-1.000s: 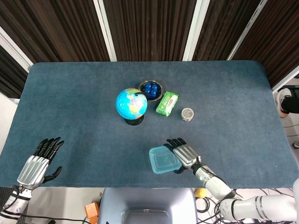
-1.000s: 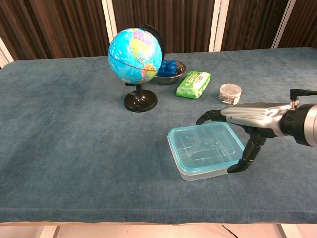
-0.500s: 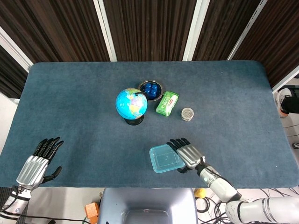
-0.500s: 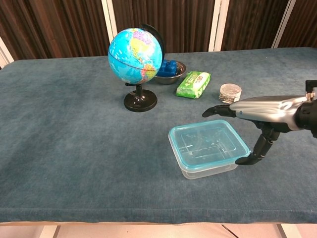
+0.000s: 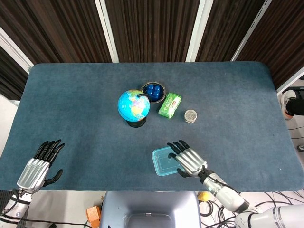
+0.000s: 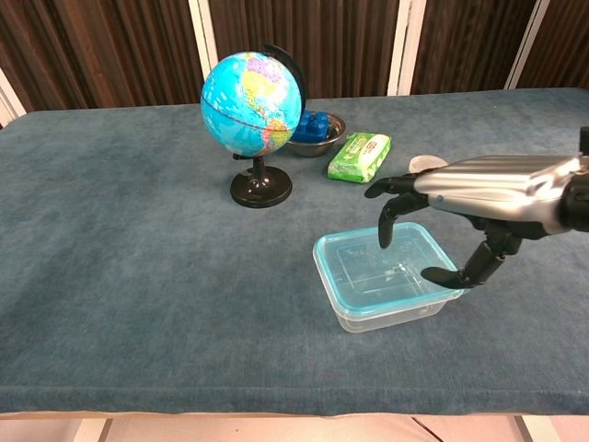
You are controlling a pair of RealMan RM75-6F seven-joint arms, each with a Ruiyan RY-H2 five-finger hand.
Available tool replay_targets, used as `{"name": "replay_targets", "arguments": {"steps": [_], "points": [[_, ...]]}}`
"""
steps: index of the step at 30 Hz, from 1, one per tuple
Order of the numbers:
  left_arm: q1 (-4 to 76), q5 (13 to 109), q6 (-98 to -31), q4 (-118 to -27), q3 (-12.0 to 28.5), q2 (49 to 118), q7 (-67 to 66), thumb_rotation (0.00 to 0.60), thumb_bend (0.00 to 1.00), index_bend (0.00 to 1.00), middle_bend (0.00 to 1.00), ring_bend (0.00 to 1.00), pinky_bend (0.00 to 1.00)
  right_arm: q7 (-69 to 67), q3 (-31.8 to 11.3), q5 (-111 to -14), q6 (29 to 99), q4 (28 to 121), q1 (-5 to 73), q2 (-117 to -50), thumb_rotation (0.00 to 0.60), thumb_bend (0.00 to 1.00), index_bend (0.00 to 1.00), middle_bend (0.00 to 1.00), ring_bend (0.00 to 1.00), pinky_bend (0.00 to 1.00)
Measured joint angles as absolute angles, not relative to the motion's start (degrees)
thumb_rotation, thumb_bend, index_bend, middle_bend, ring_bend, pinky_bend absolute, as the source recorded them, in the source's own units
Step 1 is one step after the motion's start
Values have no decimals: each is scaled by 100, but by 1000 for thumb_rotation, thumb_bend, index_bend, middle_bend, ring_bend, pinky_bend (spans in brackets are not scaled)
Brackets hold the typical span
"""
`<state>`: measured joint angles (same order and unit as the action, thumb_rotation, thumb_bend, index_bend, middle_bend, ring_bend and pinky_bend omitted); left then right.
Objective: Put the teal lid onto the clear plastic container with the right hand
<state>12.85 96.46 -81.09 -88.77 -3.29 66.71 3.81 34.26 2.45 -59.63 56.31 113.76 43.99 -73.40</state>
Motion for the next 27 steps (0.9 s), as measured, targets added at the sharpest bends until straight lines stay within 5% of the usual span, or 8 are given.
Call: {"name": "replay_targets", "arguments": {"steps": [10, 27], "points": [[1298, 9628, -8086, -8861, -322, 6678, 402, 600, 352, 0, 12, 6, 48, 4299, -8, -5059, 5842, 11332, 4694, -7788, 600, 185, 350, 0, 0, 0], [1329, 9603, -8011, -8838, -327, 6688, 409, 600, 353, 0, 12, 6, 47, 6089, -359, -3220, 6761, 11677, 5681, -8507, 600, 177, 383, 0, 0, 0]]}}
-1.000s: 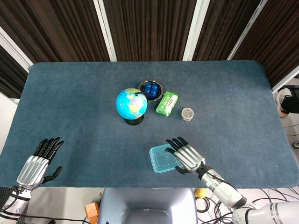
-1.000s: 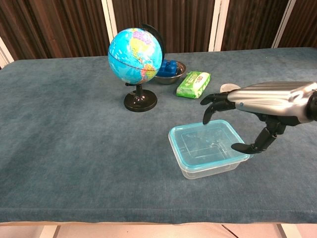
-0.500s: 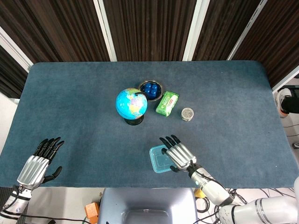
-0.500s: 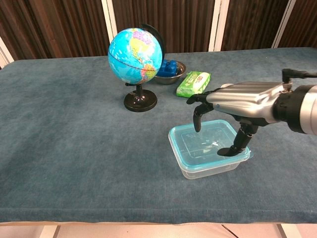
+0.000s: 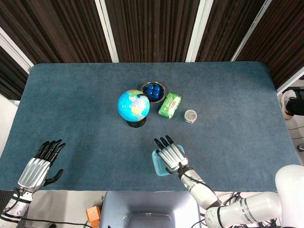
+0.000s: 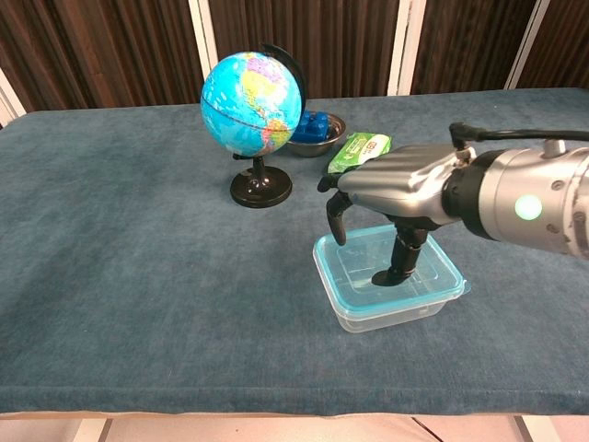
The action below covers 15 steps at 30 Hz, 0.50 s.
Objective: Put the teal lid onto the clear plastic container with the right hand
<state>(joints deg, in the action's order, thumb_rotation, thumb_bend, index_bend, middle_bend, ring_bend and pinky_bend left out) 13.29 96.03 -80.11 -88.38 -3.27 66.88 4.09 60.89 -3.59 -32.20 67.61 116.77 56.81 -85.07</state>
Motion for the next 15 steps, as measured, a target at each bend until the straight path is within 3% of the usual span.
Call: {"name": "replay_targets", "arguments": {"steps": [15], "points": [[1319, 9636, -8063, -8838, -336, 6667, 463, 600, 353, 0, 12, 6, 47, 6264, -311, -2849, 7018, 11456, 5956, -8911, 600, 142, 384, 0, 0, 0]]}}
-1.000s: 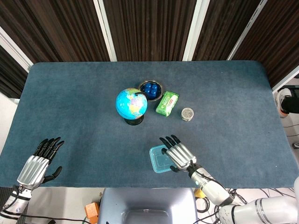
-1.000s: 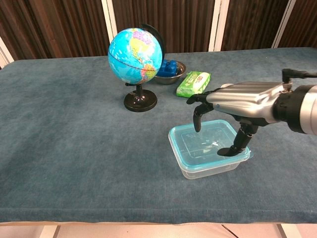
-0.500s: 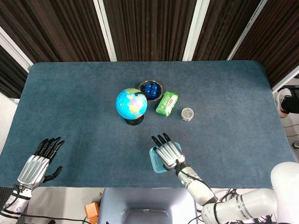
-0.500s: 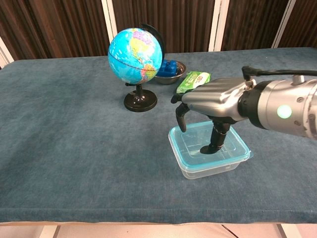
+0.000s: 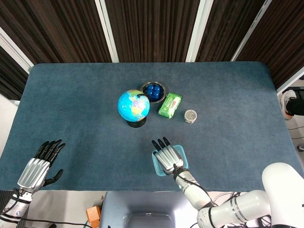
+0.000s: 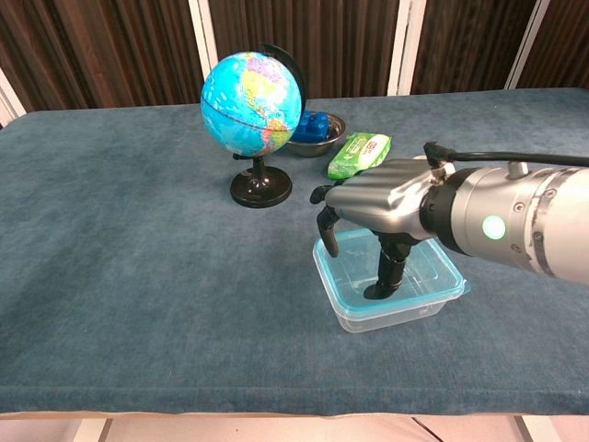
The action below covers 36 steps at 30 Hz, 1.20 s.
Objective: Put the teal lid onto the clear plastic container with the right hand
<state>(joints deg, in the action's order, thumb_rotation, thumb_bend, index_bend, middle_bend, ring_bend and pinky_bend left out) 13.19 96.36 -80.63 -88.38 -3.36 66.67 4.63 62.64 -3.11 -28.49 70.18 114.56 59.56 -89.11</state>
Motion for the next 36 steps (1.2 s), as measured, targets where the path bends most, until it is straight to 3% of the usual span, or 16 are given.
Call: {"name": "replay_targets", "arguments": {"steps": [36], "points": [[1336, 9719, -8139, -8789, -338, 6652, 624, 600, 350, 0, 12, 4, 47, 6036, -57, -3034, 7031, 11070, 5892, -9112, 600, 59, 434, 0, 0, 0]]}}
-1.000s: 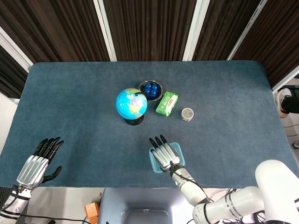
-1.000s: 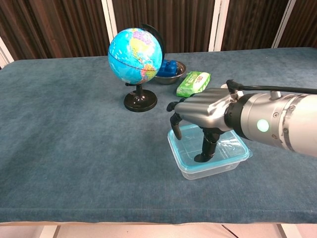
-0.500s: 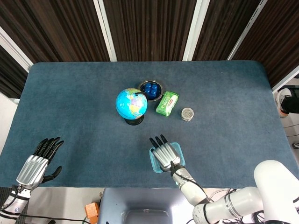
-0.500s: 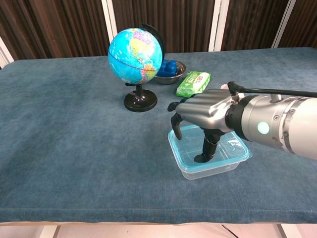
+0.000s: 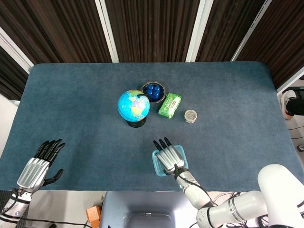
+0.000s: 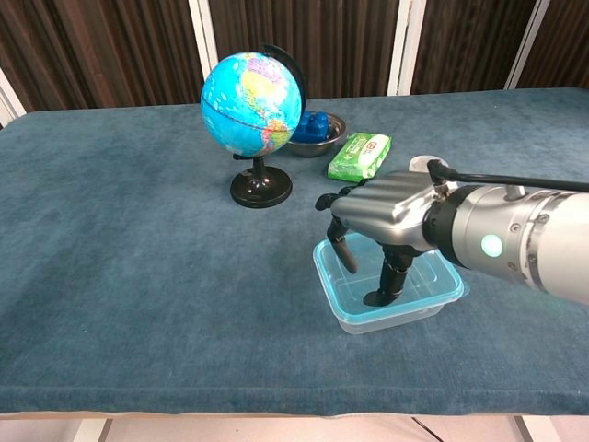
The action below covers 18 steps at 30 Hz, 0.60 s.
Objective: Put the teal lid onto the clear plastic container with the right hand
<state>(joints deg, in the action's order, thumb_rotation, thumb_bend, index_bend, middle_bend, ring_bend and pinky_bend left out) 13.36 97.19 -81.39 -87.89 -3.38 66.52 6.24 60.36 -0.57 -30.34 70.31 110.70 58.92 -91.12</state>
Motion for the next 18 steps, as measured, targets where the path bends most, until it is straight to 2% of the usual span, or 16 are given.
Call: {"name": "replay_targets", "arguments": {"steps": [9, 18], "points": [[1327, 9732, -8184, -8771, -334, 6654, 660, 600, 346, 0, 12, 3, 47, 5970, -84, -3169, 7080, 11194, 5852, -8980, 600, 60, 426, 0, 0, 0], [1308, 9740, -8234, -8778, -332, 6645, 674, 600, 348, 0, 12, 4, 47, 5714, -103, -3525, 7130, 11592, 5724, -8558, 600, 60, 388, 0, 0, 0]]}}
